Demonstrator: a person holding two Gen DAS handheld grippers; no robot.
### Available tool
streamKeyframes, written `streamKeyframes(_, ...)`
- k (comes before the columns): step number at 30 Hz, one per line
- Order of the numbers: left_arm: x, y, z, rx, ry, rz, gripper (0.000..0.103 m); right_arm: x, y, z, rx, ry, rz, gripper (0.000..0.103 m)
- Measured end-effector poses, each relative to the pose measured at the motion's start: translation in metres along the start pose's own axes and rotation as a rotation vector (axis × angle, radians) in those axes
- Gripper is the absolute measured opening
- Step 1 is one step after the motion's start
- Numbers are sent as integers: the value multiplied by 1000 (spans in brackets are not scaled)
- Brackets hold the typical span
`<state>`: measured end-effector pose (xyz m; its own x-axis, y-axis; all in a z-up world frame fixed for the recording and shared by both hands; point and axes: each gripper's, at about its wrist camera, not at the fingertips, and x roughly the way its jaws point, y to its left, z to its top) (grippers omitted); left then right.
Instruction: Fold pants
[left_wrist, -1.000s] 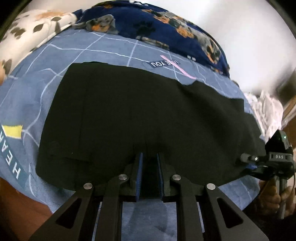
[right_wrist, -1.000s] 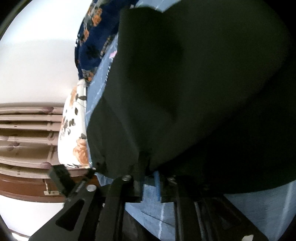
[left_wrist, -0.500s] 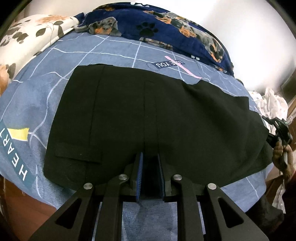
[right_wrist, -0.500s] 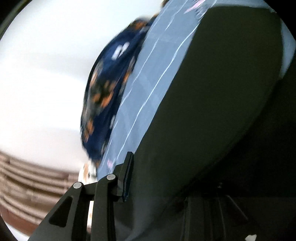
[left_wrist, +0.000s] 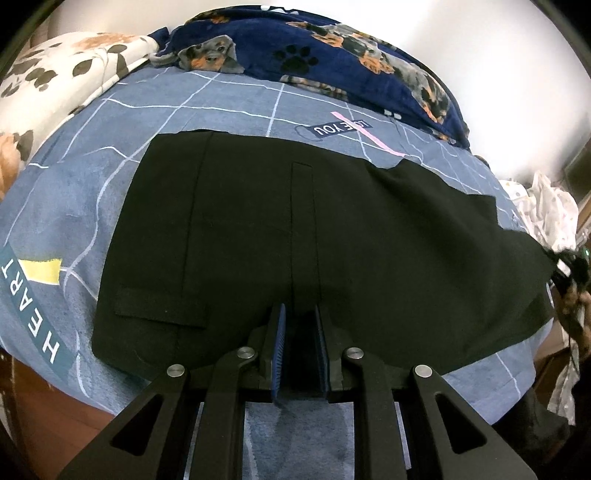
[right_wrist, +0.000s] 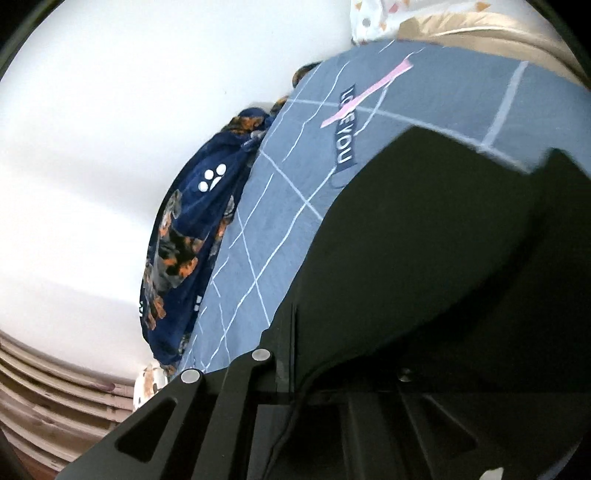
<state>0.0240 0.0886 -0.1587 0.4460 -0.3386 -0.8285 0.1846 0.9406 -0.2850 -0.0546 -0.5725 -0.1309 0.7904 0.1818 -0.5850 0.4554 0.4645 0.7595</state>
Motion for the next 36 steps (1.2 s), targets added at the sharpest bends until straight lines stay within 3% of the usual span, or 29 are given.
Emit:
streamKeyframes(6,0,0,0,2,0,3,18,-46,-33,-21,51,-21,-13,4)
streamKeyframes(14,0,3,-1,9,0,6,18,-56,-85,-45,148,-11,-48,4)
streamKeyframes(19,-1,1,-1,12,0,9,18,-62,-115,-47,260,-34,68,6)
streamKeyframes(22,-1,2,-1,11,1,8,18,-78,-130,-47,317,-81,94,8)
streamKeyframes(32,-1,1,-1,12,1,11,18,-107,-134,-41,241,-141,-57,1)
streamKeyframes(36,-1,1,-1,10,2,9,18,-111,-135,-41,240,-144,-67,1)
